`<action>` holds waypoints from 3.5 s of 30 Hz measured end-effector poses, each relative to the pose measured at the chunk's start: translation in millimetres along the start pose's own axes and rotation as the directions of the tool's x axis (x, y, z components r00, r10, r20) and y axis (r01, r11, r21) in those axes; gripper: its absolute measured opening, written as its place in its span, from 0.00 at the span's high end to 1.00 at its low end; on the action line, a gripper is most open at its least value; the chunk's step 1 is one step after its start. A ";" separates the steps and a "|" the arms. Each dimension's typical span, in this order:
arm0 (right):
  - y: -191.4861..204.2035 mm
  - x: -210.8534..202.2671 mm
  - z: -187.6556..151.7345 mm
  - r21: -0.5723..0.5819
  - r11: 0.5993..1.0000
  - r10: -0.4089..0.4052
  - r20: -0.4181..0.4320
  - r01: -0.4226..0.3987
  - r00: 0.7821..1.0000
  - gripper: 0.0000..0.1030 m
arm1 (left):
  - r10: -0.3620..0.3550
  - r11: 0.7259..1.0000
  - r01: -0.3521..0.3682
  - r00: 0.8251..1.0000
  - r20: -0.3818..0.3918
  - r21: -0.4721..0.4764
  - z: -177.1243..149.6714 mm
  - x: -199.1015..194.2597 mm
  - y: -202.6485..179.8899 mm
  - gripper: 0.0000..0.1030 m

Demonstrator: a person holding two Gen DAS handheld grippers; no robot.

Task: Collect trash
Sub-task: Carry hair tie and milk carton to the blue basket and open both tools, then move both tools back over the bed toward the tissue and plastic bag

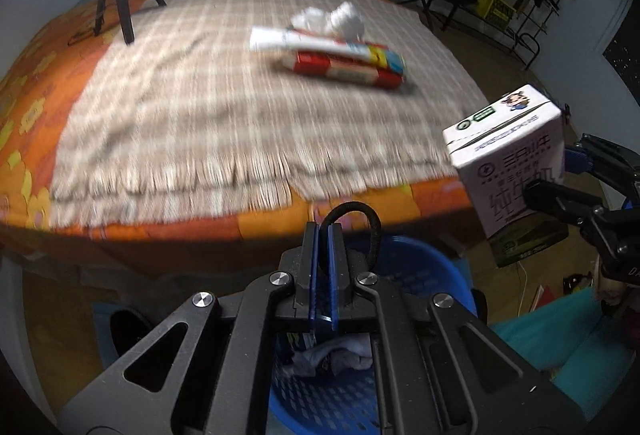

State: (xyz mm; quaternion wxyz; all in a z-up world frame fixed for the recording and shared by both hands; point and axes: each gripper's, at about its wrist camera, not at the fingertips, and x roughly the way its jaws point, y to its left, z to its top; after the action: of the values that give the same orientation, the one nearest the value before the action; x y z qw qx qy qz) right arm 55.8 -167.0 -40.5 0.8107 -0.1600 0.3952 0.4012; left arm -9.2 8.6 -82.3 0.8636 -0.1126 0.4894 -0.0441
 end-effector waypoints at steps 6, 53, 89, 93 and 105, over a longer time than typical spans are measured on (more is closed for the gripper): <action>9.1 15.0 -25.0 0.020 1.000 0.023 -0.056 -0.022 0.998 0.57 | -0.001 1.000 0.001 0.998 -0.056 -0.008 -25.4 13.7 -2.4 0.98; 27.1 86.9 -99.1 0.093 0.993 0.104 -0.320 -0.078 0.942 0.42 | 0.025 0.999 -0.015 0.966 -0.258 0.040 -73.7 70.8 -10.6 0.53; -43.4 49.8 -8.6 0.179 0.984 0.005 -0.083 0.010 0.997 0.42 | 0.013 0.993 -0.016 1.000 -0.025 -0.116 60.6 29.3 25.3 0.51; -59.6 54.1 13.7 0.203 0.979 -0.007 -0.044 0.016 0.999 0.42 | 0.029 0.988 -0.028 1.000 0.001 -0.150 83.0 33.3 34.1 0.51; -114.1 78.0 79.3 0.382 0.923 0.017 0.080 -0.046 0.997 0.33 | -0.017 0.907 0.032 0.999 0.040 -0.419 133.1 59.1 88.1 0.51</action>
State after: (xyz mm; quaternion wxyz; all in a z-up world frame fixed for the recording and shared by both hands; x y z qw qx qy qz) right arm 213.7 -152.0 -56.6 0.8342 0.0234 0.4376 0.3347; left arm 132.2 103.3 -86.6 0.8272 -0.3025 0.4705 0.0533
